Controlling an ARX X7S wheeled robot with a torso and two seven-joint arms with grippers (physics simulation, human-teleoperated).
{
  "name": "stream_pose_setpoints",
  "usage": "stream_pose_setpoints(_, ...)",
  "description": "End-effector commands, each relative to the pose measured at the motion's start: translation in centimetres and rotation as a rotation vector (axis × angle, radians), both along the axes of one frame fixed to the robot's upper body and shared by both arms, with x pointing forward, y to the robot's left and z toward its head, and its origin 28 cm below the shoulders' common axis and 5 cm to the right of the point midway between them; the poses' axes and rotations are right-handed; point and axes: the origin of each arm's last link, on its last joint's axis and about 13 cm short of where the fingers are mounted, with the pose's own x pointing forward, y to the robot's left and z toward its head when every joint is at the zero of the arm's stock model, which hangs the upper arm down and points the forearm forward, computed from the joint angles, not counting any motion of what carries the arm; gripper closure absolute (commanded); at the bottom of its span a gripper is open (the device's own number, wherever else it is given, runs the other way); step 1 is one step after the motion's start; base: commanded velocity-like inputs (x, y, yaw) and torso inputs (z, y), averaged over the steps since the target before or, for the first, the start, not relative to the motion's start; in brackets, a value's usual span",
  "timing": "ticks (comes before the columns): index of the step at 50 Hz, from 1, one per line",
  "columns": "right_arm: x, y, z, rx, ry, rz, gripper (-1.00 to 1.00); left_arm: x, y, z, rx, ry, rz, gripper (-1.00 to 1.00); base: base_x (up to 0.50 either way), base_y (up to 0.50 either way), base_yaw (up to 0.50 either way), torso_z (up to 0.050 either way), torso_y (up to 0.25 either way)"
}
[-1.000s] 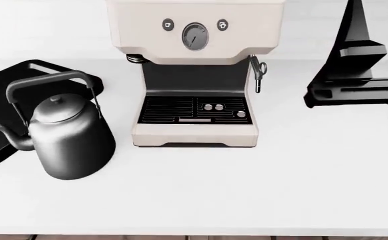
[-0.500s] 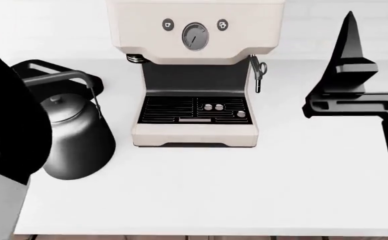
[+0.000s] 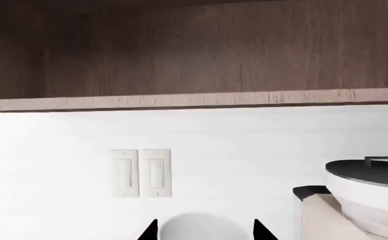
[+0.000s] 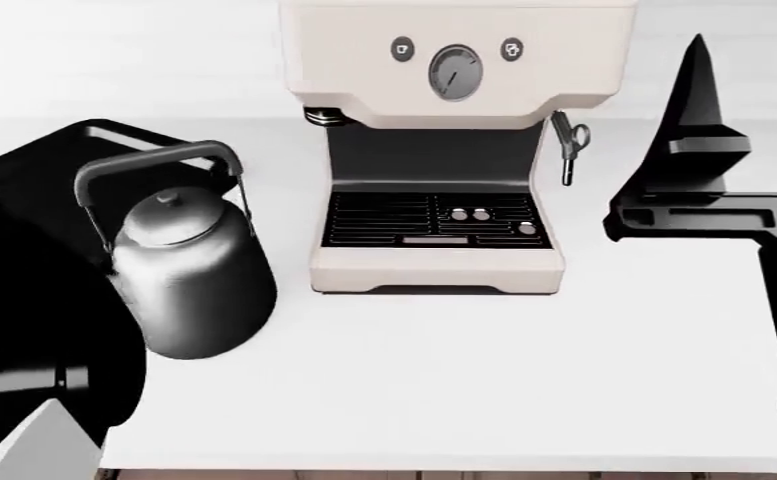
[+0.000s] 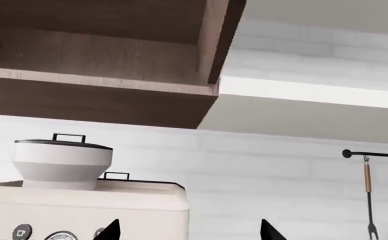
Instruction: Pick the kettle from the counter and place it on the tray. Then pick the mug from the cabinet and place it on the tray. Then close the cabinet doors.
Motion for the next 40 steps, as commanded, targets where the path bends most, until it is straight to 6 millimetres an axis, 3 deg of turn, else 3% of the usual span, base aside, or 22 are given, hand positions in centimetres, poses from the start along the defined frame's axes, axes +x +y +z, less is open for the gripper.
stream_pose_setpoints(1, -0.3, 0.0, 0.1, 0.000, -0.003, 0.000, -1.00, -0.3, 0.1, -0.4, -0.014, -0.004, 0.002, 1.00, 0.00, 0.50, 0.00, 0.000, 0.000)
stream_pose_setpoints(40, -0.4, 0.1, -0.1, -0.001, -0.011, -0.003, -1.00, 0.6, 0.0, -2.5, -0.016, 0.050, -0.015, 1.00, 0.00, 0.49, 0.00, 0.000, 0.000)
